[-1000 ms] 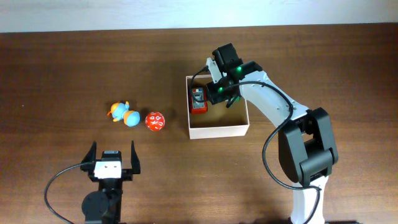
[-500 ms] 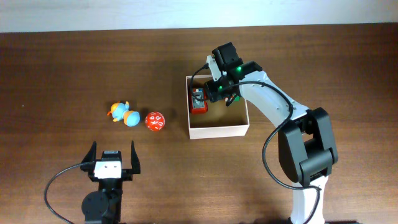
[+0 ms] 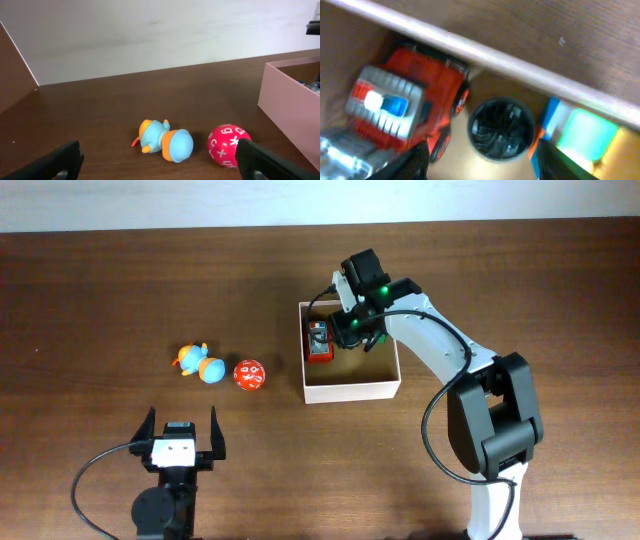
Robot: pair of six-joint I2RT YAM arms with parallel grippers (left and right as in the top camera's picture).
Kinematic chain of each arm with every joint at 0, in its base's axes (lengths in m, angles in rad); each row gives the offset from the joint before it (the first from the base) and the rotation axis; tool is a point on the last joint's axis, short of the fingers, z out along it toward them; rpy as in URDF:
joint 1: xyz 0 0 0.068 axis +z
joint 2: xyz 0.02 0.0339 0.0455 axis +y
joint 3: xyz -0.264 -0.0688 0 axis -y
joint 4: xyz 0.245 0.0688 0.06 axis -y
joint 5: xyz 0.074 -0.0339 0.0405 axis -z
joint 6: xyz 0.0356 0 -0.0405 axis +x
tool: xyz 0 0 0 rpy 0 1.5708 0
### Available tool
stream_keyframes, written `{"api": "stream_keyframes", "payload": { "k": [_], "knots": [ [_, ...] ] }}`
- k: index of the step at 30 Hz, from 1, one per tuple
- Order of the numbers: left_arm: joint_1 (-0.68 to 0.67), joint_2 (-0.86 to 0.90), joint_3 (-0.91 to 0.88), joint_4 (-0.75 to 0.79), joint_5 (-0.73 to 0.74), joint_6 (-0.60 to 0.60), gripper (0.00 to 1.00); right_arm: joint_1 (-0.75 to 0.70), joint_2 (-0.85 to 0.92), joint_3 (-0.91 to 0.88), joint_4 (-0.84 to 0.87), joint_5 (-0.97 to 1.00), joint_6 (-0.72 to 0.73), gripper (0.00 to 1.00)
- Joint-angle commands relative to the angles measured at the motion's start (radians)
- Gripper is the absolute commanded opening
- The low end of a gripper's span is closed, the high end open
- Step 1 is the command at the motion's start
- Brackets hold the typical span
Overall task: Pack container
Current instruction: 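Lower the puck into the box between truck and cube, release, then raise the right gripper and retract it to the right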
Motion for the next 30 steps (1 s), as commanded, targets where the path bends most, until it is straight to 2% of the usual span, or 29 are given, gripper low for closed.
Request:
{"api": "stream_keyframes", "payload": {
  "k": [1, 4, 7, 10, 11, 15, 18, 19, 25, 30],
  "knots": [
    [-0.004, -0.006, -0.005, -0.001, 0.011, 0.013, 0.99, 0.007, -0.044, 0.084, -0.061, -0.049, 0.0, 0.63],
    [-0.004, -0.006, -0.005, -0.001, 0.011, 0.013, 0.99, 0.013, -0.091, 0.171, -0.167, -0.05, -0.001, 0.64],
    [-0.004, -0.006, -0.004, -0.001, 0.011, 0.013, 0.99, 0.015, -0.151, 0.277, -0.276, -0.026, 0.021, 0.68],
    [-0.004, -0.006, -0.005, -0.001, 0.011, 0.013, 0.99, 0.002, -0.211, 0.352, -0.35, 0.103, 0.13, 0.72],
    [-0.004, -0.006, -0.005, -0.001, 0.011, 0.013, 0.99, -0.017, -0.244, 0.381, -0.394, 0.223, 0.243, 0.73],
    [-0.004, -0.006, -0.005, -0.001, 0.011, 0.013, 0.99, -0.1, -0.308, 0.39, -0.486, 0.42, 0.445, 0.82],
    [-0.004, -0.006, -0.005, -0.001, 0.011, 0.013, 0.99, -0.17, -0.315, 0.39, -0.545, 0.469, 0.513, 0.87],
    [-0.004, -0.006, -0.005, -0.001, 0.011, 0.013, 0.99, -0.2, -0.315, 0.389, -0.565, 0.471, 0.523, 0.98],
    [-0.004, -0.006, -0.005, -0.001, 0.011, 0.013, 0.99, -0.368, -0.298, 0.389, -0.638, 0.467, 0.577, 0.99],
    [-0.004, -0.006, -0.005, -0.001, 0.011, 0.013, 0.99, -0.498, -0.298, 0.389, -0.663, 0.457, 0.695, 0.99]
  ]
}}
